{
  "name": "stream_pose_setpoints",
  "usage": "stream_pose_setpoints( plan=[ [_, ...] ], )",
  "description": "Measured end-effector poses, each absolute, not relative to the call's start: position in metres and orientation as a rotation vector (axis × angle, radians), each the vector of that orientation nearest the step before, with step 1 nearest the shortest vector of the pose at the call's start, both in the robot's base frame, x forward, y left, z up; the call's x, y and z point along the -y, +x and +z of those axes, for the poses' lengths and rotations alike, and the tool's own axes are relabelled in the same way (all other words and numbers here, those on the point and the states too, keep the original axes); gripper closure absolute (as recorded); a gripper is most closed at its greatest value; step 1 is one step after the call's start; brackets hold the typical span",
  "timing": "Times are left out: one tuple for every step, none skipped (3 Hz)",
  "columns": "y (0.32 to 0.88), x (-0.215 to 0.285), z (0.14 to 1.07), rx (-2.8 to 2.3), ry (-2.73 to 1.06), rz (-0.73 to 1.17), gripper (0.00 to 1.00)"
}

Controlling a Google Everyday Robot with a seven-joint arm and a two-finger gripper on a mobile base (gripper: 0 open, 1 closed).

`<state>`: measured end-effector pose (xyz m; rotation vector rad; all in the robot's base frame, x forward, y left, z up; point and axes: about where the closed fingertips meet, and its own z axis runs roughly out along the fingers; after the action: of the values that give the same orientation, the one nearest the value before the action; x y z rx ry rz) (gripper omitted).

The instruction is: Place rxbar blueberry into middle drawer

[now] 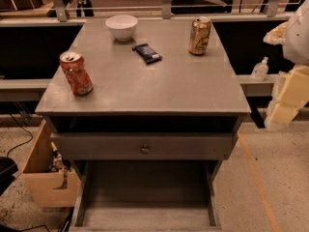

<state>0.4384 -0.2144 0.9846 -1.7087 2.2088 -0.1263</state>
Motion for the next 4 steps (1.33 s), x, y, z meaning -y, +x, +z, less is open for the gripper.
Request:
stream_pose_setpoints(
  plan=[
    [0.438,0.214,0.985,-2.209,-1.709,-0.127,0.00],
    [0.450,0.212,0.984,-2.180,-1.635,-0.116,0.00],
    [0.488,0.197,0.980,-2.094,-1.470,-0.021,0.00],
    [0.535,0.178,0.976,-1.986,-1.297,0.111,0.00]
  ],
)
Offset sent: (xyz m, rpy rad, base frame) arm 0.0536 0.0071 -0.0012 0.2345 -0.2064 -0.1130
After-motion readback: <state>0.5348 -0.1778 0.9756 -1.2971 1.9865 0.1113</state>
